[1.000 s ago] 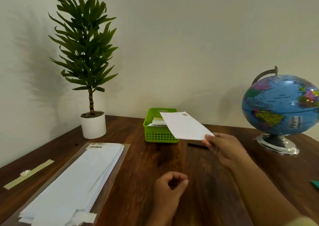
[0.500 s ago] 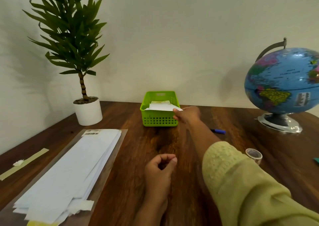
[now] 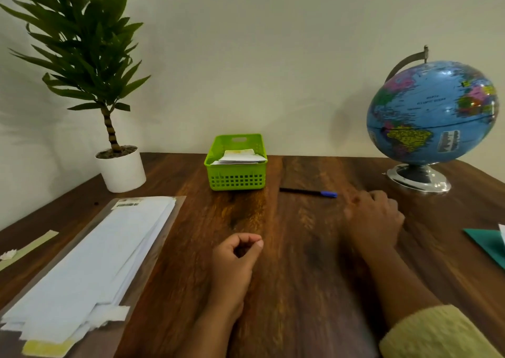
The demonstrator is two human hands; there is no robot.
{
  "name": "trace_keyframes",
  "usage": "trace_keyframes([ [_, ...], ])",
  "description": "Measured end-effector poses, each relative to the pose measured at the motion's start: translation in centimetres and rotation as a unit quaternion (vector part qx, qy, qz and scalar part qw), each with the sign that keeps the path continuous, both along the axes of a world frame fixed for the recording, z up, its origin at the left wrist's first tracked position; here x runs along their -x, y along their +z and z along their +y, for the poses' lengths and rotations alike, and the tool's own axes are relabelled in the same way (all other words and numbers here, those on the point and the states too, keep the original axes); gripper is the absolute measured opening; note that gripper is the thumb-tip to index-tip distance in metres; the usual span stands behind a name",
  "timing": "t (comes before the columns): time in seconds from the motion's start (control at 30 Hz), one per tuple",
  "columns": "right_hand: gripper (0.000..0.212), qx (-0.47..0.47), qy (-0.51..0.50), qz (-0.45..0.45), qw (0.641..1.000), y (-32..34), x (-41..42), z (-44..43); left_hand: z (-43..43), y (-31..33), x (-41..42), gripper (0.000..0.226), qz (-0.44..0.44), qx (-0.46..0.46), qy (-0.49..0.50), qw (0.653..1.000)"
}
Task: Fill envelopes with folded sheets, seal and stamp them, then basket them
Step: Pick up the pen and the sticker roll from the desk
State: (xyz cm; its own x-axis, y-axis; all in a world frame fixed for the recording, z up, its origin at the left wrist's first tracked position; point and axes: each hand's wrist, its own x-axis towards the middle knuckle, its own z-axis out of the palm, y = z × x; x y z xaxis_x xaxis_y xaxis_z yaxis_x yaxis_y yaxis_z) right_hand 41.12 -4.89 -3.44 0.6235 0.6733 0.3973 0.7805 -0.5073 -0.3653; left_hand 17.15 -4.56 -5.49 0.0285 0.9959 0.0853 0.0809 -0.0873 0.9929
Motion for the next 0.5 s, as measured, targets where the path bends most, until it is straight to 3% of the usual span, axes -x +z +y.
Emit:
trace_keyframes([
  [0.07, 0.047, 0.044, 0.006, 0.065, 0.997, -1.3, -1.0, -2.2, -0.3, -0.1, 0.1, 0.008, 0.025, -0.018, -0.012, 0.999],
  [0.13, 0.048, 0.047, 0.015, 0.111, 0.993, -1.9, -1.5, -3.1, -0.5, 0.0, -0.5, 0.01, 0.056, -0.036, -0.008, 0.998],
  [0.27, 0.031, 0.004, 0.053, 0.141, 0.989, -2.4, -1.1, -2.4, 0.8, 0.8, -3.1, 0.011, 0.167, -0.098, -0.007, 0.981],
  [0.37, 0.026, -0.041, 0.074, 0.157, 0.984, -2.6, -1.5, -1.6, 4.1, 2.6, -7.3, 0.01, 0.284, -0.183, -0.073, 0.938],
  [0.5, 0.038, -0.138, 0.071, 0.176, 0.972, -2.6, -2.0, -0.9, 9.8, 4.2, -12.4, 0.019, 0.336, -0.217, -0.073, 0.914],
])
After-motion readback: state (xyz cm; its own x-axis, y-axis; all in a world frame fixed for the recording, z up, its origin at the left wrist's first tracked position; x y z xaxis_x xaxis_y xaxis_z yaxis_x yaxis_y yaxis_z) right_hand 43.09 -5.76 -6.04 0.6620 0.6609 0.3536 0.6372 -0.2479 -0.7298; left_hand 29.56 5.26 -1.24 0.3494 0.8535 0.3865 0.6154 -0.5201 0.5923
